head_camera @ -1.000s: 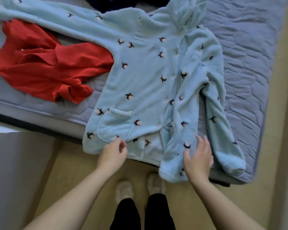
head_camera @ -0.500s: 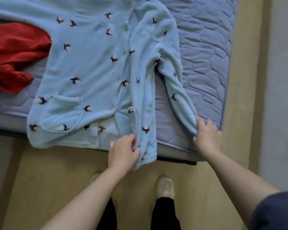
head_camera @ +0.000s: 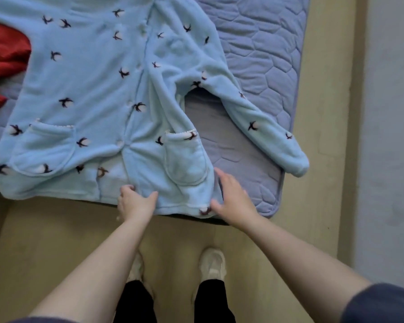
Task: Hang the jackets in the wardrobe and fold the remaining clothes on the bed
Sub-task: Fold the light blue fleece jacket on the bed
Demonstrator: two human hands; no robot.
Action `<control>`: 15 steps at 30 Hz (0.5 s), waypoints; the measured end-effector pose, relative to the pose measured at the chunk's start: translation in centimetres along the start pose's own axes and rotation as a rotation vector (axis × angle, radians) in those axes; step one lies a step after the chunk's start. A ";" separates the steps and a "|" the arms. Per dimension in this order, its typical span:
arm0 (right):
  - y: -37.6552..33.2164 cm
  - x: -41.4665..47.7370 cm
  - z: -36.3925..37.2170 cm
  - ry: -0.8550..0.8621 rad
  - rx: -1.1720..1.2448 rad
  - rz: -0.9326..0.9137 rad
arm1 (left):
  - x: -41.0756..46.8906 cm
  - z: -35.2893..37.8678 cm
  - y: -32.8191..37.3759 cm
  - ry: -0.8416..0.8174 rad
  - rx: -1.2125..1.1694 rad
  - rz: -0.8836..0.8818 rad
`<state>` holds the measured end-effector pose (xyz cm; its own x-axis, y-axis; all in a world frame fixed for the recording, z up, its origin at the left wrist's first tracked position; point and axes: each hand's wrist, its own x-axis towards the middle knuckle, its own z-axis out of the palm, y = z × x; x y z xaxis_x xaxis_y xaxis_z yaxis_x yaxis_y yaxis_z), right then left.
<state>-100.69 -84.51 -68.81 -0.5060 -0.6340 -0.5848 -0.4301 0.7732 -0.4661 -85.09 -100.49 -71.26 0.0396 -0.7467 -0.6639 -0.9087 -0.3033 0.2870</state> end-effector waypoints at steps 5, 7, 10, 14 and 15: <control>-2.2 -0.5 2.9 -0.062 0.330 0.058 | 0.7 -0.8 -1.1 -0.080 -0.008 -0.006; -2.4 -1.2 3.4 -0.002 0.448 0.146 | 0.9 -2.5 -2.4 -0.019 -0.081 0.035; -2.9 -2.7 4.7 -0.056 0.571 0.292 | 1.7 -6.3 -5.4 0.049 -0.190 -0.020; -3.9 -3.6 6.9 -0.136 0.611 0.433 | 4.8 -9.2 -7.2 -0.058 -0.233 -0.086; -4.0 -3.2 7.4 -0.114 0.597 0.458 | 6.0 -9.4 -7.2 -0.047 -0.244 -0.093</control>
<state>-91.78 -85.46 -69.95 -0.4420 -0.2670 -0.8563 0.2982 0.8566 -0.4210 -74.37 -108.30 -70.81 0.0941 -0.6826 -0.7247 -0.7745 -0.5076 0.3774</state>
